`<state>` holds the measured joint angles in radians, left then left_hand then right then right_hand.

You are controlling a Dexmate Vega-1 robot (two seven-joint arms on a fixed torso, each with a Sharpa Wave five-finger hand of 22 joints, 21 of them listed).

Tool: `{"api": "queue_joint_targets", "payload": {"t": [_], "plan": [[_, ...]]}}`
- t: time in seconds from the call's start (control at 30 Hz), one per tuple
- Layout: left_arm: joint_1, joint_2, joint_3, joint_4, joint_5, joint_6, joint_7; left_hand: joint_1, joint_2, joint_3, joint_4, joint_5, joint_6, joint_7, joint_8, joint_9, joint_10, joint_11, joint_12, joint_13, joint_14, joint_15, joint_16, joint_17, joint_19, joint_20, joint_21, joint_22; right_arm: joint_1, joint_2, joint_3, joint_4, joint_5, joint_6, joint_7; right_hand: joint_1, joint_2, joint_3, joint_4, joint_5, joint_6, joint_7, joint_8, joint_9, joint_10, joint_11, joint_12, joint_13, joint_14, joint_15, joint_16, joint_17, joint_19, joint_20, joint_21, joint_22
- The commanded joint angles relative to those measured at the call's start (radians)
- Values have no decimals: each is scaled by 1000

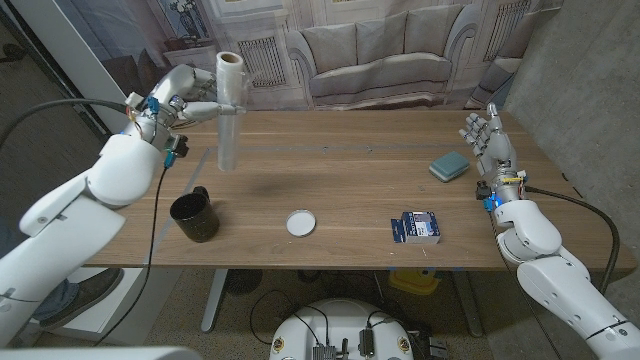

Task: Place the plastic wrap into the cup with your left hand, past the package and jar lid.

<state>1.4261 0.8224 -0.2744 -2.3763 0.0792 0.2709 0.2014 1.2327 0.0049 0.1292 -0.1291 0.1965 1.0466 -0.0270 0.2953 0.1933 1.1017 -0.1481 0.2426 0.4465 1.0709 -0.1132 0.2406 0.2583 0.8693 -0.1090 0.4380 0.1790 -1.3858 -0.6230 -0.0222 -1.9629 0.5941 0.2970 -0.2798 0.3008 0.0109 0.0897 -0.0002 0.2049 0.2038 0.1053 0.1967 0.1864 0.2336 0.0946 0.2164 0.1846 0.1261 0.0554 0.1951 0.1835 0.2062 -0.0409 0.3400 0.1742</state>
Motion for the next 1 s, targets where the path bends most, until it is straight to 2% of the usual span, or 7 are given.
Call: {"api": "queue_joint_targets", "payload": {"t": [0.03,0.6,1.0], "plan": [[102,-107,-97,-57,26,-74,-64,131,123,37,27,-4,66,-44,3,5,16,-14,6,8,85,-115,4,5,8,-13,0,6,-38,6,18,-36,-36,-3,-24,0,6,0,0,-5,3,1,-2,2,9,2,-3,1,7,1,-5,2,11,-8,-4,5],[169,-217,-158,-122,49,-109,-152,132,122,40,28,-5,65,-41,3,5,19,-11,2,19,84,-115,3,9,6,-11,1,6,-84,24,52,-62,-43,2,-21,0,8,-2,-1,-4,4,1,-1,2,8,1,-4,1,8,2,-5,2,13,-7,-9,5],[192,-254,-226,-180,51,-40,-233,130,122,40,29,-5,66,-39,3,5,18,-8,-1,24,83,-113,2,11,4,-9,1,7,-75,31,60,-53,-36,-10,-13,0,8,-3,-1,-4,5,2,-1,2,7,2,-4,1,8,1,-5,2,14,-7,-13,6]]}}
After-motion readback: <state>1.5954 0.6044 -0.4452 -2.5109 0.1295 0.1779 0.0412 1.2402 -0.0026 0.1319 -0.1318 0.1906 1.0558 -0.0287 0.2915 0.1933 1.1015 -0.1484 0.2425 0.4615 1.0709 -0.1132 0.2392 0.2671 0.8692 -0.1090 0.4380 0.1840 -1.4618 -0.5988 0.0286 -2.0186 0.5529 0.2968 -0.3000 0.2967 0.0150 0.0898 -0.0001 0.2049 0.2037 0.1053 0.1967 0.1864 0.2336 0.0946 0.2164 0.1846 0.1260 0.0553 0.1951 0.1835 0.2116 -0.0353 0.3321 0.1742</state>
